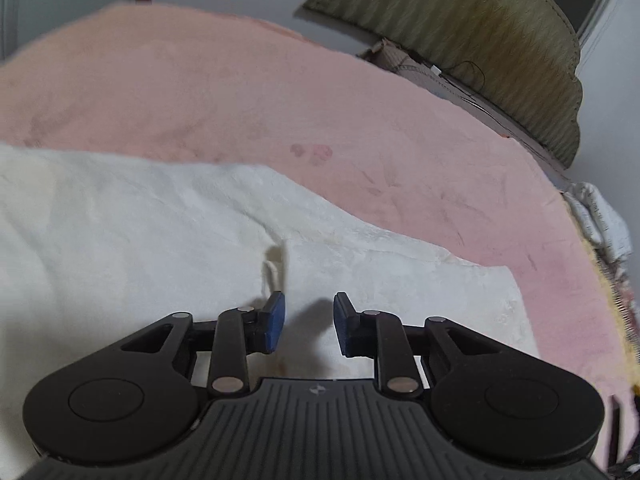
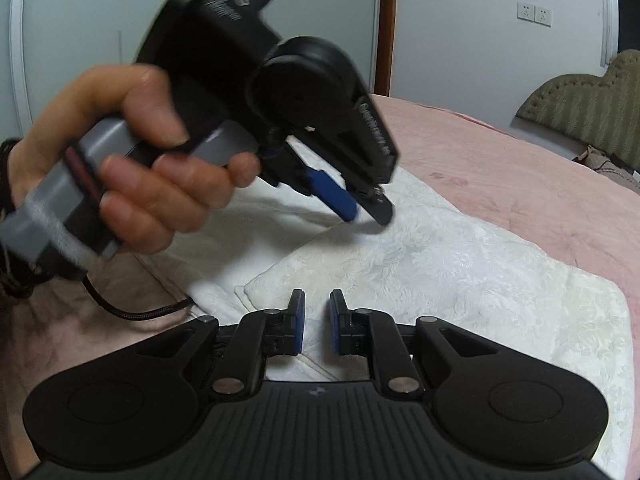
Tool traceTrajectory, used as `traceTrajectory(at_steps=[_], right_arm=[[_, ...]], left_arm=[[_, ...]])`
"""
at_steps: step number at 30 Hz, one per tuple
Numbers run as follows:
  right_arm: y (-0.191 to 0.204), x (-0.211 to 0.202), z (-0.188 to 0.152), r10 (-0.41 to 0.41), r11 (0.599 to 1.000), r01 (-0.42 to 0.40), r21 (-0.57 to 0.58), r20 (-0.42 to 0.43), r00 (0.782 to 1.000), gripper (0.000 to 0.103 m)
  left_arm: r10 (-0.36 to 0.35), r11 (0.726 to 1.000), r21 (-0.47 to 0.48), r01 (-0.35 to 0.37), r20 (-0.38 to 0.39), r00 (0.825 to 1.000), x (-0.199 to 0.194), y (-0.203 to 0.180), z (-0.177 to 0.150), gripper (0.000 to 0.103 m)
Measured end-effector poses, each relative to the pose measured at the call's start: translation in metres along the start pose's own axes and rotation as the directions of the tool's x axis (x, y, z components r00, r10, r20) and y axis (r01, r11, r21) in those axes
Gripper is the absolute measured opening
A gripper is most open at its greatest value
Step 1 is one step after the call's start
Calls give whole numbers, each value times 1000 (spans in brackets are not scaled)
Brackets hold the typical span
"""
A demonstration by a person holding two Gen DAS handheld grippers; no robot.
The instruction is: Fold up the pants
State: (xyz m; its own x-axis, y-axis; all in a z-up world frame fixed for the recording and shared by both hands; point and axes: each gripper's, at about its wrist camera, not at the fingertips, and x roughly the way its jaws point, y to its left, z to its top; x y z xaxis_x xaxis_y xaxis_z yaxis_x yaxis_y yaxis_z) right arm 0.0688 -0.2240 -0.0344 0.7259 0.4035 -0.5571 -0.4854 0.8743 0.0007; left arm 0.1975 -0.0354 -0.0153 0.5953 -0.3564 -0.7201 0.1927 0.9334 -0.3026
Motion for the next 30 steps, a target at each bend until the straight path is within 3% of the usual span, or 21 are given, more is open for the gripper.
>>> traceTrajectory(at_steps=[3, 6, 7, 13, 17, 30], right_arm=[[-4, -12, 1, -36, 999, 34, 30, 52, 998, 13], [-17, -12, -6, -99, 994, 97, 54, 38, 994, 20], [-22, -6, -11, -98, 994, 97, 57, 0, 995, 21], [-36, -2, -22, -61, 993, 57, 101, 34, 998, 22], [-34, -1, -20, -55, 993, 51, 109, 34, 998, 22], [-29, 1, -23, -70, 994, 67, 90, 35, 997, 22]], left_arm=[[50, 995, 87, -54, 42, 998, -12, -7, -10, 46], [52, 991, 122, -52, 10, 999, -5, -6, -22, 50], [55, 991, 122, -56, 12, 998, -2, -5, -25, 52], [61, 982, 172, -75, 83, 995, -1, -18, -44, 65], [96, 960, 251, -126, 129, 987, 3, -28, -50, 69], [130, 953, 253, -167, 157, 979, 5, -30, -52, 82]])
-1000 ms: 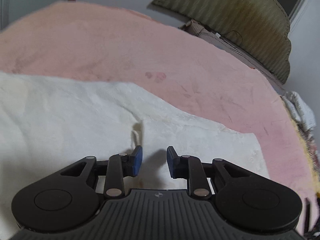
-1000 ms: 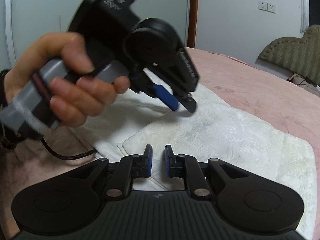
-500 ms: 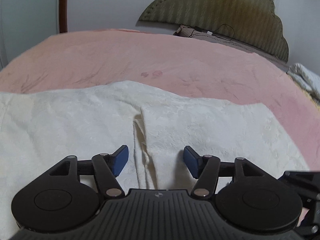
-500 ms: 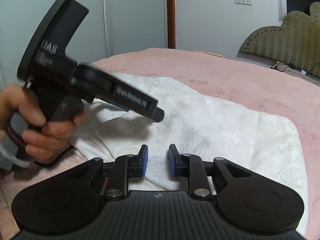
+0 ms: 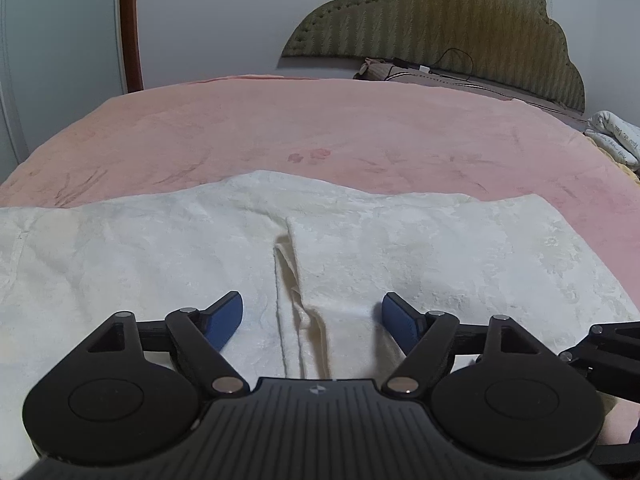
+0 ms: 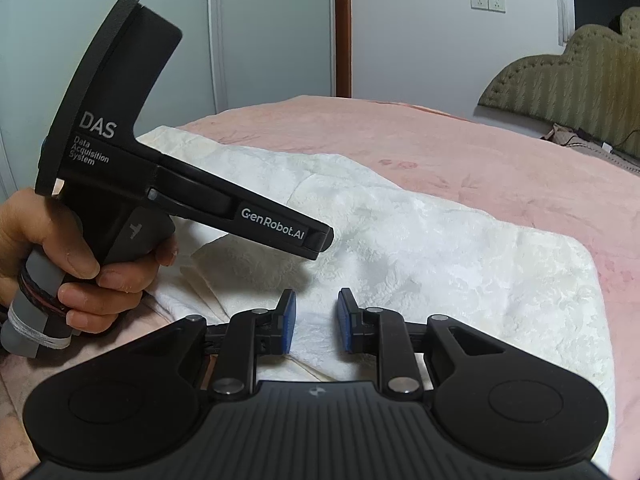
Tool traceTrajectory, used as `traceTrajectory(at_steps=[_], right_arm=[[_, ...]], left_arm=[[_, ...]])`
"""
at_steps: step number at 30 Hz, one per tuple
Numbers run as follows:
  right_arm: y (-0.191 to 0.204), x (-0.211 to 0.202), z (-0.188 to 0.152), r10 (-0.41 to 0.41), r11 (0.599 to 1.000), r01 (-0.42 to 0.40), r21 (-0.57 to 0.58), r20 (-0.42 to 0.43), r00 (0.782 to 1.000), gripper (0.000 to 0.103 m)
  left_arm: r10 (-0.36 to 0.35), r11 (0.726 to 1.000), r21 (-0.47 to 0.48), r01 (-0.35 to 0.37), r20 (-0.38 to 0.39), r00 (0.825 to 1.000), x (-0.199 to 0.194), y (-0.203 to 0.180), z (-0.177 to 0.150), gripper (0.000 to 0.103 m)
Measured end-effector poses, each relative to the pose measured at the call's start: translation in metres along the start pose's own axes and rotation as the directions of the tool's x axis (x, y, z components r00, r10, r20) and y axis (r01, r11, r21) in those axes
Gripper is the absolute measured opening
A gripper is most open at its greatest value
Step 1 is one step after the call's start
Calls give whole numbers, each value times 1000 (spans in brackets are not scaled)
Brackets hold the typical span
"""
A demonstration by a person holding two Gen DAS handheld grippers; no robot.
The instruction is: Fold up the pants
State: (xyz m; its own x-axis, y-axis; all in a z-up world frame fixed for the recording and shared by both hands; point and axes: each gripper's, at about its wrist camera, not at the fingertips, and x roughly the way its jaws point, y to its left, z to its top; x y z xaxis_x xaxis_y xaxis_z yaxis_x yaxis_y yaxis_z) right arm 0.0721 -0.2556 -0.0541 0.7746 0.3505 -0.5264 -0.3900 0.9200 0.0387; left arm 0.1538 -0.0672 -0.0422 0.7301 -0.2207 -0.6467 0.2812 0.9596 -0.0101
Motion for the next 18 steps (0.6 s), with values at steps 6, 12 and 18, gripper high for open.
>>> traceTrajectory(at_steps=[6, 12, 18], right_arm=[[-1, -2, 0, 11, 1000, -11, 18, 0, 1000, 22], [-2, -15, 1, -40, 999, 39, 20, 61, 997, 26], [-10, -8, -2, -100, 995, 100, 10, 2, 995, 68]], left_arm=[[4, 1000, -1, -4, 3, 1000, -2, -1, -1, 82], [28, 999, -28, -27, 26, 999, -14, 6, 2, 81], [128, 990, 48, -131, 44, 991, -11, 5, 5, 82]])
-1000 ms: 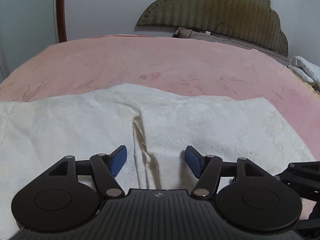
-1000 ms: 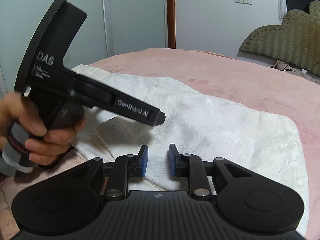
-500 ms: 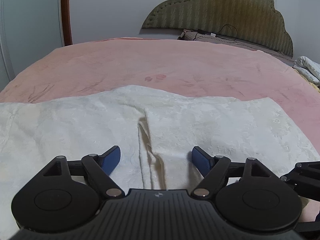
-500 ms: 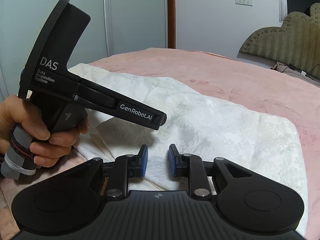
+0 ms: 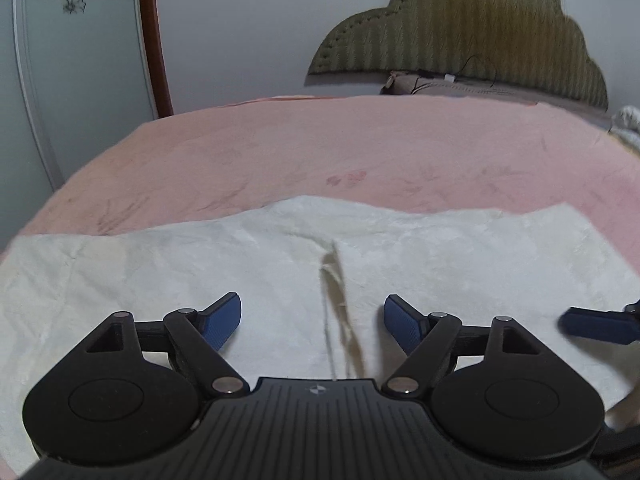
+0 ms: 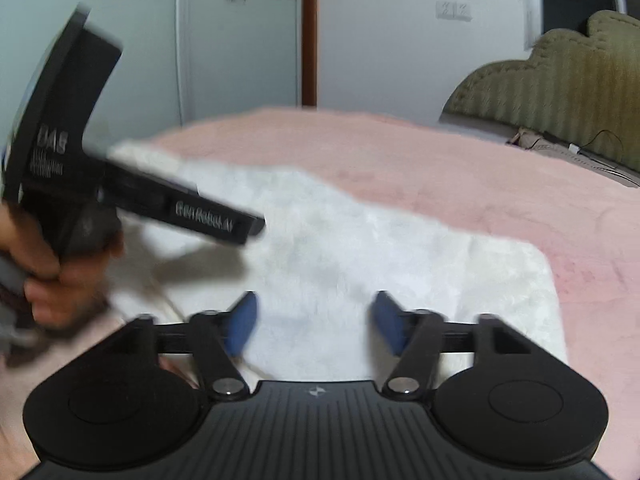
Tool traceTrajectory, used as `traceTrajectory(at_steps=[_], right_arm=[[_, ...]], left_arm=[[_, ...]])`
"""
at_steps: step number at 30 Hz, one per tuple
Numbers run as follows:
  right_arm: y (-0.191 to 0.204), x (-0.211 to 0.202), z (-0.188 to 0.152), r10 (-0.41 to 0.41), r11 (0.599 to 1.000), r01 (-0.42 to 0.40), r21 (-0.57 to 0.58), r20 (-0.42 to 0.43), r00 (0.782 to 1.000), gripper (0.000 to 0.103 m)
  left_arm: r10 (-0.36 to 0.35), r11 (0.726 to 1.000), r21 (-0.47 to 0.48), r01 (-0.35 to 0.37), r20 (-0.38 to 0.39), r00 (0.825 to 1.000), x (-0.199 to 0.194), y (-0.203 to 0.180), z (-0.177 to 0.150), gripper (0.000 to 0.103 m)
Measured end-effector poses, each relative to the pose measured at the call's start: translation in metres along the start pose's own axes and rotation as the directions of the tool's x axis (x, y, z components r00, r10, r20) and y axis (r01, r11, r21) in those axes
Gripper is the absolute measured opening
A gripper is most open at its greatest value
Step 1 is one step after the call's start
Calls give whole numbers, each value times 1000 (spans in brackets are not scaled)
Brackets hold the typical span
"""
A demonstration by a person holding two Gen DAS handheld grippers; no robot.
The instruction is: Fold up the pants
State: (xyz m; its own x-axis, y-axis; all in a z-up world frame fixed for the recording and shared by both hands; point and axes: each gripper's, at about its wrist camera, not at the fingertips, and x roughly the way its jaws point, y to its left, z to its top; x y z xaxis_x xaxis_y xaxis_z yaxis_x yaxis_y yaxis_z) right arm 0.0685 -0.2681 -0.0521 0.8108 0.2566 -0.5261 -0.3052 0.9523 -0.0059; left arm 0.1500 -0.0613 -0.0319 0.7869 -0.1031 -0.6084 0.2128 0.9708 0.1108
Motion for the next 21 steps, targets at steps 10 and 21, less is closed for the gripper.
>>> traceTrajectory(at_steps=[10, 21], right_arm=[[6, -3, -3, -38, 999, 38, -29, 17, 999, 73], [99, -4, 23, 212, 929, -181, -323, 61, 975, 73]], left_arm=[[40, 983, -180, -36, 20, 999, -25, 44, 5, 81], [235, 894, -380, -239, -59, 970, -104, 158, -35, 81]])
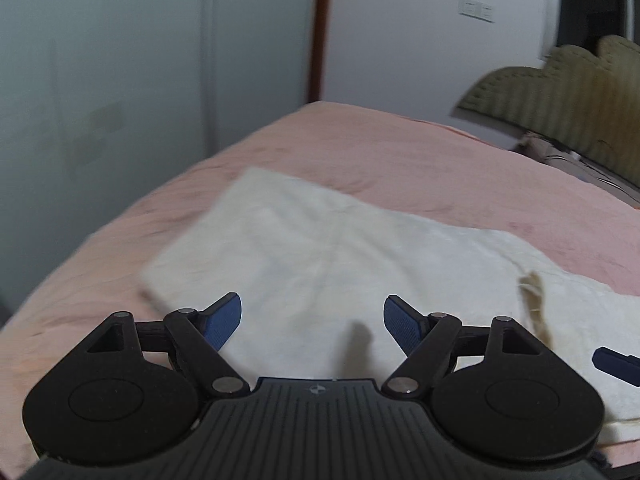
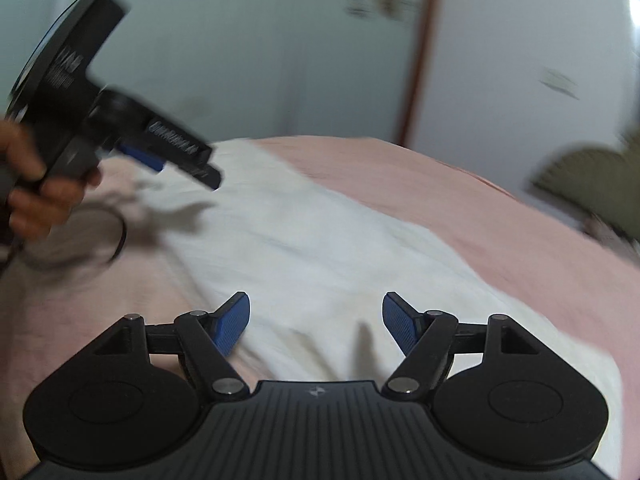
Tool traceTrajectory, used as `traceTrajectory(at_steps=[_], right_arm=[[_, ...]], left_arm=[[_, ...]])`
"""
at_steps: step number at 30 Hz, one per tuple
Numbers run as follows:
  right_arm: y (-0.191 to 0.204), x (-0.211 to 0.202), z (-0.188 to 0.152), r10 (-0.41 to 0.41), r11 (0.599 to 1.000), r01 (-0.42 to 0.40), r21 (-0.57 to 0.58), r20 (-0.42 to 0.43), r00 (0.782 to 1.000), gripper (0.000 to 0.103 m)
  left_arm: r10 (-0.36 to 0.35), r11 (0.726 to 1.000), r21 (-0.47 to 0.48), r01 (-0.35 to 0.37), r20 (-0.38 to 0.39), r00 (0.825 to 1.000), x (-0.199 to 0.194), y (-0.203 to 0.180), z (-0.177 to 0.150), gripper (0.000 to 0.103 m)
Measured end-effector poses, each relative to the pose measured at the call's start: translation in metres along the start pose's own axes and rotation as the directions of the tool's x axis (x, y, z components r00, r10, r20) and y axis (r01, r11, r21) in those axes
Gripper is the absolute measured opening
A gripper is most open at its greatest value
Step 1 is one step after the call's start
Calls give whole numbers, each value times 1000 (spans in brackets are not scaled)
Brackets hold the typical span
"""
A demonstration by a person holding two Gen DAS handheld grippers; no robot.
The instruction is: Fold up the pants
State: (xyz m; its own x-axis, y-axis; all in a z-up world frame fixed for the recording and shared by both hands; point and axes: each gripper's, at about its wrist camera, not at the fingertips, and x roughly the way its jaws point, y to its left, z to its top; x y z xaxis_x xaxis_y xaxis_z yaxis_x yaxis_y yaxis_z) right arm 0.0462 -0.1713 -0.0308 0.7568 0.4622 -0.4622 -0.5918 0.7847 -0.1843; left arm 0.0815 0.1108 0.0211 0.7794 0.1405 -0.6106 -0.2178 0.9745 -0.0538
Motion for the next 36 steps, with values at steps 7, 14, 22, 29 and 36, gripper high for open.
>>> traceTrajectory(at_steps=[7, 14, 22, 29, 36], right_arm=[[87, 35, 12, 6, 905, -9, -426, -9, 1000, 73], [125, 63, 15, -61, 781, 88, -618, 64, 996, 57], [129, 85, 25, 6, 810, 34, -586, 66, 998, 21], [43, 85, 73, 184, 981, -182, -70, 26, 983, 19], [20, 88, 85, 404, 911, -403, 85, 6, 915, 24]], left_arm=[[-160, 940, -323, 107, -141, 977, -6, 89, -9, 81], [-448, 723, -629, 285, -114, 887, 19, 127, -21, 82], [-631, 466, -806, 365, -13, 776, 54, 134, -33, 84], [-600, 473, -806, 355, 0, 800, 74, 133, -12, 85], [-534, 524, -786, 329, -2, 846, 96, 137, 12, 69]])
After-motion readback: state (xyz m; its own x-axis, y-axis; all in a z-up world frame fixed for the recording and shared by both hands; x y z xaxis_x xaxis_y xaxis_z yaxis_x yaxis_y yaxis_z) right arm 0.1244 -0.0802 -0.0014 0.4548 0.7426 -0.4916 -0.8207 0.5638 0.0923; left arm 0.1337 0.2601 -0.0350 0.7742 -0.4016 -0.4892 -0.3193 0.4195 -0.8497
